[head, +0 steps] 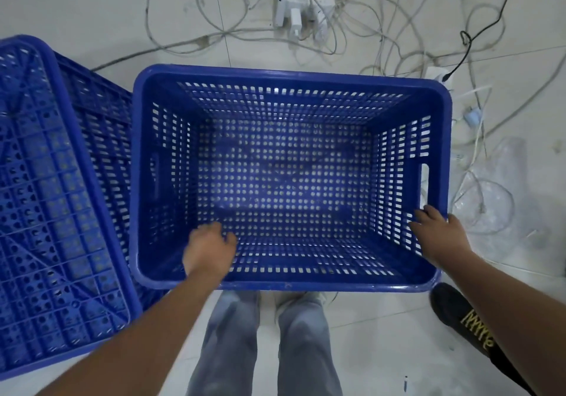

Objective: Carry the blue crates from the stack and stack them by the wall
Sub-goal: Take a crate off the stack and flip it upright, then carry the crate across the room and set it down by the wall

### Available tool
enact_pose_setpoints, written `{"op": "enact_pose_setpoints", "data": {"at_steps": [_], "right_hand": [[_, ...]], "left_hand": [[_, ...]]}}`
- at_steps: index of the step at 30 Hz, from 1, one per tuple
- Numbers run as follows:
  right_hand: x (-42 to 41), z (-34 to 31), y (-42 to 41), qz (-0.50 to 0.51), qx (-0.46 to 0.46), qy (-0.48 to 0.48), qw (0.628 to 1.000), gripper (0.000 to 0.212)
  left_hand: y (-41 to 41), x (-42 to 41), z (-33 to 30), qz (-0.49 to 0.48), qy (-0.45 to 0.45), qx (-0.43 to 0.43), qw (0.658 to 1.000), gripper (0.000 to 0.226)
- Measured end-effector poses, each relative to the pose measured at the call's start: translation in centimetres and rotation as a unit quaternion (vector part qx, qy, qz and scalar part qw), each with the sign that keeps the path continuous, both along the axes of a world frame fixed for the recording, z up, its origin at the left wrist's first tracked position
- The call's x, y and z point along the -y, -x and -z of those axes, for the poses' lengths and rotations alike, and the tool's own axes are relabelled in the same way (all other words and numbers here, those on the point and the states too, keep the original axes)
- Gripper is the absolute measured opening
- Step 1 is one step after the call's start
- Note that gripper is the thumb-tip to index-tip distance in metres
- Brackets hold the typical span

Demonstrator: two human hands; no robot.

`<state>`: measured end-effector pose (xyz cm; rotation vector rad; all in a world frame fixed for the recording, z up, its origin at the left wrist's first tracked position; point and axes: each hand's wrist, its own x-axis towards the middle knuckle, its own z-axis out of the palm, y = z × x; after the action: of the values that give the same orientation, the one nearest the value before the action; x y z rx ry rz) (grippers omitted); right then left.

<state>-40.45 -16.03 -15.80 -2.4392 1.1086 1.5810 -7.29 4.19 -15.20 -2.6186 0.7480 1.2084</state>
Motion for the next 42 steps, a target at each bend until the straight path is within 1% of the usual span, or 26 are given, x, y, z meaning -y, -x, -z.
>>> {"op": "enact_pose_setpoints", "data": {"at_steps": [1, 2, 3, 4, 5, 6, 7, 8, 9, 11, 14, 15, 18, 20, 22, 27, 33, 36, 39, 42], "right_hand": [[0.3, 0.1, -0.3, 0.041, 0.043, 0.008, 0.998, 0.041], [0.7, 0.2, -0.7, 0.106, 0.103, 0.026, 0.989, 0.036], [1.1, 0.2, -1.2, 0.194, 0.171, 0.053, 0.965, 0.032], [1.4, 0.1, -1.7, 0.288, 0.233, 0.087, 0.925, 0.03], [1.8, -0.1, -2.2, 0.372, 0.273, 0.125, 0.878, 0.029], [2.3, -0.3, -2.6, 0.438, 0.292, 0.161, 0.835, 0.031], [2.6, -0.5, -2.8, 0.488, 0.296, 0.188, 0.799, 0.035], [2.9, -0.5, -2.8, 0.529, 0.288, 0.205, 0.771, 0.039], [3.1, -0.4, -2.7, 0.563, 0.269, 0.212, 0.752, 0.044], [3.1, 0.2, -2.4, 0.624, 0.241, 0.194, 0.718, 0.051], [2.6, 1.0, -2.4, 0.694, 0.274, 0.147, 0.649, 0.052], [2.6, 1.1, -2.5, 0.701, 0.289, 0.147, 0.636, 0.051], [3.1, 1.3, -2.8, 0.705, 0.323, 0.157, 0.611, 0.048], [3.4, 1.3, -2.9, 0.713, 0.339, 0.157, 0.593, 0.044], [3.6, 1.5, -2.7, 0.717, 0.351, 0.156, 0.582, 0.046], [3.5, 1.7, -2.3, 0.703, 0.352, 0.156, 0.598, 0.049], [3.9, 2.5, -2.1, 0.689, 0.366, 0.163, 0.604, 0.047], [4.5, 3.0, -2.0, 0.685, 0.371, 0.159, 0.607, 0.04], [5.2, 3.3, -1.8, 0.696, 0.366, 0.148, 0.6, 0.033], [5.7, 3.2, -1.4, 0.703, 0.358, 0.143, 0.598, 0.032]], "left_hand": [[-1.6, 0.4, -0.1, 0.019, 0.018, 0.043, 0.999, 0.038], [-3.3, 0.9, -0.3, 0.036, 0.033, 0.084, 0.995, 0.043], [-4.8, 1.3, -0.5, 0.043, 0.049, 0.118, 0.991, 0.047], [-6.2, 1.8, -0.7, 0.039, 0.066, 0.148, 0.986, 0.052], [-7.6, 2.1, -0.8, 0.027, 0.076, 0.169, 0.982, 0.057], [-9.0, 2.4, -0.8, 0.009, 0.079, 0.182, 0.98, 0.062], [-10.3, 2.6, -0.9, -0.011, 0.07, 0.189, 0.979, 0.067], [-11.6, 2.6, -0.6, -0.034, 0.057, 0.186, 0.98, 0.071], [-12.7, 2.5, -0.3, -0.061, 0.038, 0.171, 0.983, 0.074], [-14.1, 2.5, 0.2, -0.14, 0.021, 0.111, 0.984, 0.075], [-14.7, 2.7, 1.0, -0.248, 0.049, 0.025, 0.967, 0.066], [-14.7, 2.8, 1.3, -0.275, 0.061, 0.007, 0.959, 0.065], [-14.9, 3.0, 1.9, -0.34, 0.097, -0.015, 0.935, 0.065], [-14.9, 2.8, 2.1, -0.366, 0.109, -0.03, 0.924, 0.063], [-14.7, 2.2, 2.6, -0.381, 0.115, -0.035, 0.917, 0.062], [-13.9, 1.1, 2.8, -0.359, 0.112, -0.028, 0.926, 0.065], [-14.5, 1.5, 3.3, -0.387, 0.112, -0.034, 0.915, 0.057], [-14.5, 1.4, 3.8, -0.438, 0.136, -0.032, 0.888, 0.048], [-15.0, 1.4, 3.7, -0.486, 0.135, -0.041, 0.863, 0.026], [-15.5, 1.6, 3.3, -0.501, 0.109, -0.083, 0.855, 0.026]]}}
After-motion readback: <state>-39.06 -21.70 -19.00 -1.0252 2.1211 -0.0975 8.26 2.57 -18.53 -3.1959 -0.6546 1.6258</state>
